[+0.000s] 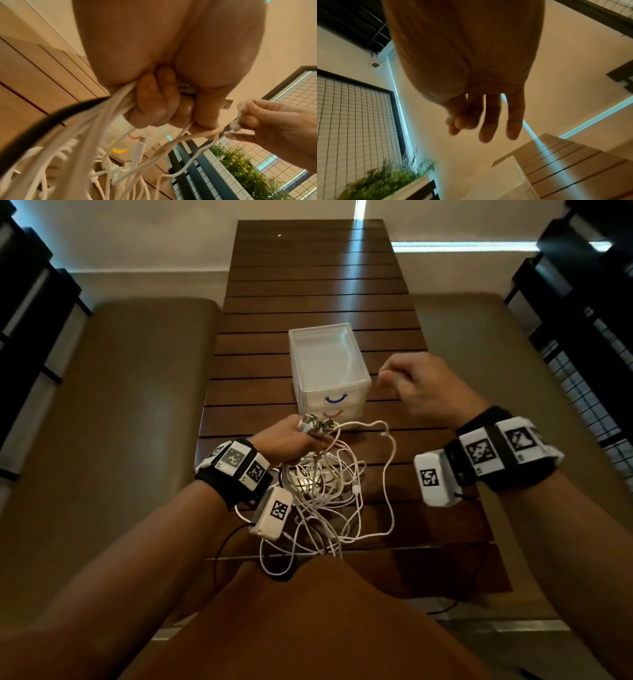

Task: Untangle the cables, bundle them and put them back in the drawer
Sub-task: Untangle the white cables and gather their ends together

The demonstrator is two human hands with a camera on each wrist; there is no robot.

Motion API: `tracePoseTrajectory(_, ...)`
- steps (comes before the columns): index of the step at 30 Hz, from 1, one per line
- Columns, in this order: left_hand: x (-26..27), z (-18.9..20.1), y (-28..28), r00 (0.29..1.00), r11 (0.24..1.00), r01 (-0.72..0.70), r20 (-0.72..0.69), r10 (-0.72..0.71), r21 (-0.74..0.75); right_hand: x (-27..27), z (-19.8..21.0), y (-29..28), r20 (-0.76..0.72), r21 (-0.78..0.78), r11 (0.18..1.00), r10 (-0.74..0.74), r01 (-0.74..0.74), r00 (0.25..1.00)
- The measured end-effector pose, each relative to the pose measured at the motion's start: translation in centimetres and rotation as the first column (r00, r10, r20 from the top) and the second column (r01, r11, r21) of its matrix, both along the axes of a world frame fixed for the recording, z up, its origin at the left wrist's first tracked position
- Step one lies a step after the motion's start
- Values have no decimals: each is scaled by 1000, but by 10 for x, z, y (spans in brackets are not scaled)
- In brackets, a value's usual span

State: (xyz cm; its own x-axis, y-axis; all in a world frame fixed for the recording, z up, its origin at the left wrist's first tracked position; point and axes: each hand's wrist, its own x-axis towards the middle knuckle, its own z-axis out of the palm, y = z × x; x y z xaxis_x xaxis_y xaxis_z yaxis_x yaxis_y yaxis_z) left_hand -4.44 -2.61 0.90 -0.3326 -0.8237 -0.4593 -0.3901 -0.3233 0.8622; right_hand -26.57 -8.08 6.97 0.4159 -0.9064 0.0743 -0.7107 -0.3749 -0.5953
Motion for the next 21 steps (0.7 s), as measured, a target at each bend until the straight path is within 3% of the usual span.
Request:
tracePoseTrajectory(4,-8,6,-1,1000,996,-8,-25,6,-87,9,-21,16,-8,247,946,219,-211,976)
tracePoseTrajectory(7,-15,9,1,999,988,-28,-35,23,-149,17,-40,25,41,241,947,208,-212,977)
tracePoseTrajectory(9,-14,6,3,997,988,-61,-60,53,-141,16,-40,22,66,168,973,152,-161,986)
tracePoseTrajectory(11,-13,3,2,996,990,-80,-48,75,-118,15,-37,19,62,-1,996,93,-93,994)
tracePoseTrajectory(14,-15,2,0,994,989,-102,-39,98,-111,13,-32,14,71,-168,986,11,1,997)
tracePoseTrajectory(16,-16,2,0,997,986,-70,15,73,-154,6,-26,6,176,-249,956,-114,156,978)
tracePoseTrajectory(18,-15,-1,0,995,981,-69,55,80,-183,-5,-17,-3,305,-245,919,-231,310,924)
tracePoseTrajectory(21,-11,-6,-4,989,979,-111,80,126,-170,-13,-18,-6,250,-158,922,-310,354,917)
